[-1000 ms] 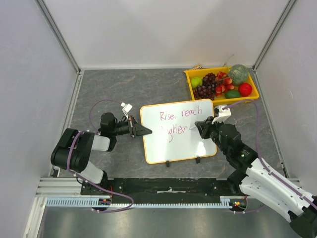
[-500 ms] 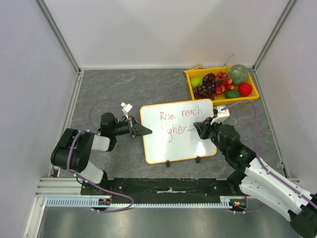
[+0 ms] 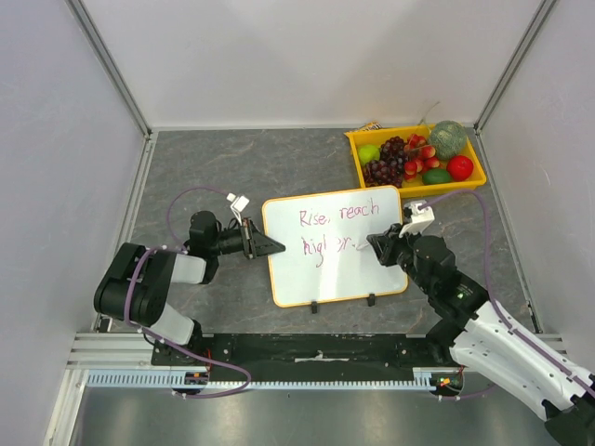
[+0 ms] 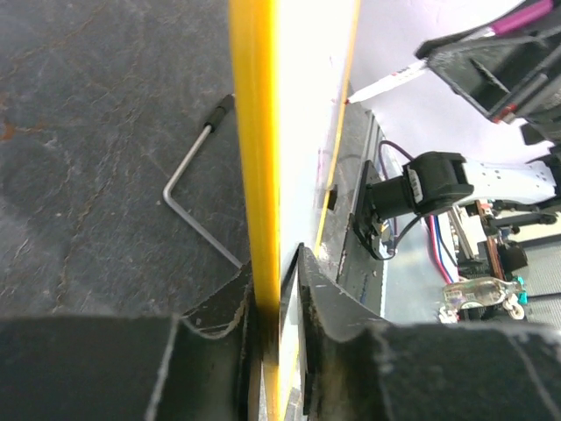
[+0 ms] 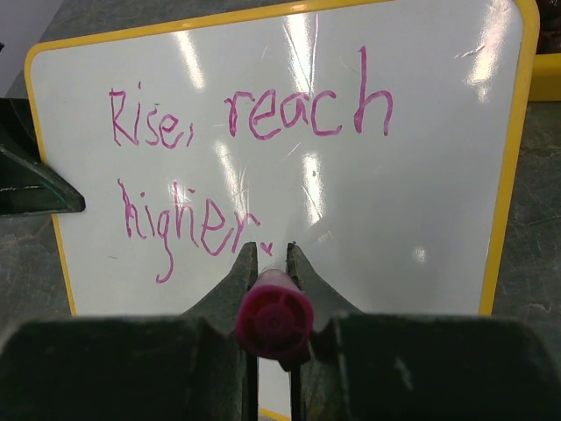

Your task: Write a sentence on the whiteboard

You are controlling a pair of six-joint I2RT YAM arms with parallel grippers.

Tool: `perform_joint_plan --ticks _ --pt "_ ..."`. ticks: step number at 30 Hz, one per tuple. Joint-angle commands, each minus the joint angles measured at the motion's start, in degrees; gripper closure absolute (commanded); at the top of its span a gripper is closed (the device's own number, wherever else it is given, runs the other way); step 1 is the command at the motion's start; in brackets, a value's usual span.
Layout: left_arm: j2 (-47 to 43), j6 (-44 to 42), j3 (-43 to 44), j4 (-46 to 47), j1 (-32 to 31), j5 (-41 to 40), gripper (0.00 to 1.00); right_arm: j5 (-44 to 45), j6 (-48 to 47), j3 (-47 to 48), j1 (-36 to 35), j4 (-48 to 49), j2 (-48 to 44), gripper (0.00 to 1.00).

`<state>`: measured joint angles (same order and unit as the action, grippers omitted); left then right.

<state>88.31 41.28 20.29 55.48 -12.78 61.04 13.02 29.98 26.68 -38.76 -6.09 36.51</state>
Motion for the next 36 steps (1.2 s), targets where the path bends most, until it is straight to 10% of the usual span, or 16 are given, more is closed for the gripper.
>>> perform_joint_plan --ticks 1,13,25,36 --pt "-1.3 -7.52 -0.52 -6.96 -1.38 -3.38 0.7 -2.38 0.08 3.55 0.09 -5.76 -1.97 1.0" --pt "-14.03 -7.44 -3.59 -12.14 -1.38 -14.52 0.29 -18.62 9.39 3.57 0.09 -19.4 -8.3 1.0" --pt "-45.32 -10.34 0.53 -45.45 -1.38 -40.55 0.22 -29.8 27.93 -9.44 0.09 -22.12 -19.45 1.0" --pt "-46.04 -12.45 9.32 -51.35 -1.37 -36.43 0.19 -28.22 33.92 -13.84 0.0 -27.75 -22.71 0.95"
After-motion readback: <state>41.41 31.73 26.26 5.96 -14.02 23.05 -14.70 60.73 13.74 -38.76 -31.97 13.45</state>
